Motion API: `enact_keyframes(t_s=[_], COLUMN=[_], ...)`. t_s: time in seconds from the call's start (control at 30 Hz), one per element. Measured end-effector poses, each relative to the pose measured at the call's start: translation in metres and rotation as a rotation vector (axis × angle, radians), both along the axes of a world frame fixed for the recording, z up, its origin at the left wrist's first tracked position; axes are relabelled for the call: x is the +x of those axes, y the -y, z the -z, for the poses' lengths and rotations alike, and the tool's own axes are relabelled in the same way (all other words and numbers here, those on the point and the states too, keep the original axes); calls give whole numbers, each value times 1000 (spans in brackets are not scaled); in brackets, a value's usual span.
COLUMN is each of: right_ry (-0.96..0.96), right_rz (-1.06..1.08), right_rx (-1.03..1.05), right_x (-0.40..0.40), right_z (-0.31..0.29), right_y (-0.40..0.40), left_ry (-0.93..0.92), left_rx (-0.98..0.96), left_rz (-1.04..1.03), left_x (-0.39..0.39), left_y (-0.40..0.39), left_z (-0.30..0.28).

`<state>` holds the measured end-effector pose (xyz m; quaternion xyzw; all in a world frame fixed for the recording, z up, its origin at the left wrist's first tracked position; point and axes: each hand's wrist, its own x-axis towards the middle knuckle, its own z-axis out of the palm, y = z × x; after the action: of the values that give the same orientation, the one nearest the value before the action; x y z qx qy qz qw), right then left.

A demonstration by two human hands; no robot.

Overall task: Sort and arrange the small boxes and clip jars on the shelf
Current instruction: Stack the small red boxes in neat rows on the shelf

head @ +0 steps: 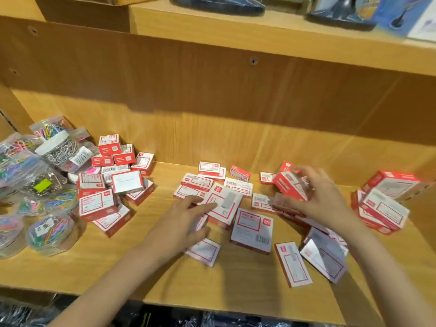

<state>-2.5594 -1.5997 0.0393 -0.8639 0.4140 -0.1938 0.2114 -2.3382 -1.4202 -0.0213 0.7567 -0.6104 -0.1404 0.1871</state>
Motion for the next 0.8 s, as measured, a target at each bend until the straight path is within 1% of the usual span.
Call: enact_keyframes(t_s=[0.1, 0.2, 0.23, 0.3, 0.33, 0.4, 0.43, 0.47, 0.57, 0.7, 0.73, 0.77, 0.8], right_ry=[-172, -343, -385, -431, -432, -383, -332, -259, -54, -5, 10, 24, 36], right_rz=[-24, -73, -81, -91, -100, -117, -117, -107, -40, -55, -71, -91, -116], right_rx=[-19, -135, -174, -199, -193, -142, -99, -50, 51, 3, 3, 10, 24], right_x=[-25, -34, -34, -34, -35, -38, -40, -43, -48, -45, -41, -36, -29], right_z=[6, 17, 18, 17, 17, 15, 15, 15, 12, -1, -5, -7, -9], right_y=[-1, -11, -13, -13, -11, -7, -5, -3, 3, 13, 12, 11, 8], left_ry=[49, 46, 47, 102, 154, 178, 149, 73, -295, -572, -631, -643, -590], left_rx=[-98, -198, -183, -45, 34, 88, 66, 34, -120, -272, -317, -357, -370], left_rz=[-64, -101, -103, -116, -126, -153, -165, -188, -321, -464, -502, -522, -532], left_x=[0, -11, -16, -27, -32, -36, -35, -33, -19, -3, -1, 1, 1], left_y=[2, 17, 24, 36, 42, 49, 50, 51, 49, 41, 40, 39, 38], left_z=[-4, -12, -16, -19, -19, -20, -19, -19, -26, -39, -42, -43, -44])
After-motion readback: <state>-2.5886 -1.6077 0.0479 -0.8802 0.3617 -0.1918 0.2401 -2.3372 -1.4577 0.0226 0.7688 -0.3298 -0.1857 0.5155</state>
